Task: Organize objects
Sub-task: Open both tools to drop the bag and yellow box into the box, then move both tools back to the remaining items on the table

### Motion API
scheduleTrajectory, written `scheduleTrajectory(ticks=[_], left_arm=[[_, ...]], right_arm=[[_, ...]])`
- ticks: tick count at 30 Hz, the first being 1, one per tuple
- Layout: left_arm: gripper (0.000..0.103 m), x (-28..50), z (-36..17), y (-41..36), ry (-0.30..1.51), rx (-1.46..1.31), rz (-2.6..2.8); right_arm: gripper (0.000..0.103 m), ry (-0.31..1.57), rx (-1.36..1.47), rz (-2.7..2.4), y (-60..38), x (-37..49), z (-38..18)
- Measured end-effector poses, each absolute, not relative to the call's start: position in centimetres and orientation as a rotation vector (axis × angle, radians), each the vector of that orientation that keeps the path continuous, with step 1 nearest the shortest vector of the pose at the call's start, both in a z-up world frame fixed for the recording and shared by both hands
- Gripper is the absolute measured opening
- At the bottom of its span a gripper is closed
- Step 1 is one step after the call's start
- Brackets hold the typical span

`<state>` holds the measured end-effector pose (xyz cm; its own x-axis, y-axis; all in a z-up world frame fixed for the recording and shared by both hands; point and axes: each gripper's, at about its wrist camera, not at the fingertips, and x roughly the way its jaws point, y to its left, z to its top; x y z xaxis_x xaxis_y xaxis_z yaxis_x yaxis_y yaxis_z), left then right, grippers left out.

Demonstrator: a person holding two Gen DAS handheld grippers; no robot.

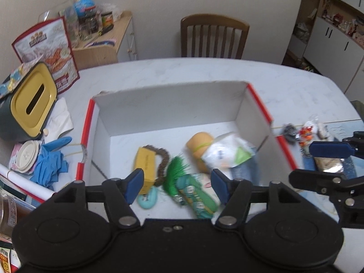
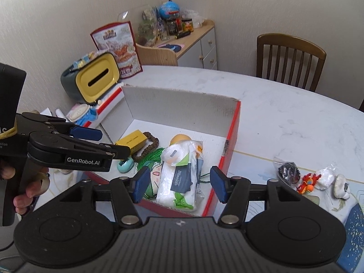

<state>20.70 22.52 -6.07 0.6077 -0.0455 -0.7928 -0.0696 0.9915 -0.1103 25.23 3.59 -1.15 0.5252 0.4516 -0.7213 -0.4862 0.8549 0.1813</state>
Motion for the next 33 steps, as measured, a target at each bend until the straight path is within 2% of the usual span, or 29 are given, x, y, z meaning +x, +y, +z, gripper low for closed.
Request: scheduleTrajectory(ticks=[2, 4, 9, 18, 24, 33], left_arm=[[0.068, 20.4, -5.5, 21.8, 0.903, -0.139, 0.003], [0.072, 20.1, -4.9, 21.0, 0.887, -0.142, -0.005], [0.079, 19.7, -3.8, 18.6, 0.861, -0.136, -0.026], [0.092, 20.0, -3.2, 13.8, 0.84, -0.127, -0.071], [0.102, 20.7, -3.2, 10.6, 0.831, -0.125, -0.094], [0.102, 22.5, -3.7, 6.0, 0.841, -0.128, -0.129]], right_arm=[[0.059, 0.84, -0.028, 0.563, 2.7, 24.8, -0.7], [0.066, 0.829, -0.014, 0.564, 1.7, 24.5, -0.4], [0.071, 0.801, 0.008, 0.56, -1.0, 23.7, 0.5], [0.078, 0.789, 0.029, 0.488, -7.4, 22.9, 0.4], [0.078, 0.824, 0.05, 0.429, -11.7, 22.7, -1.0], [0.078, 0.88, 0.054, 0.386, -16.0, 23.0, -3.6]])
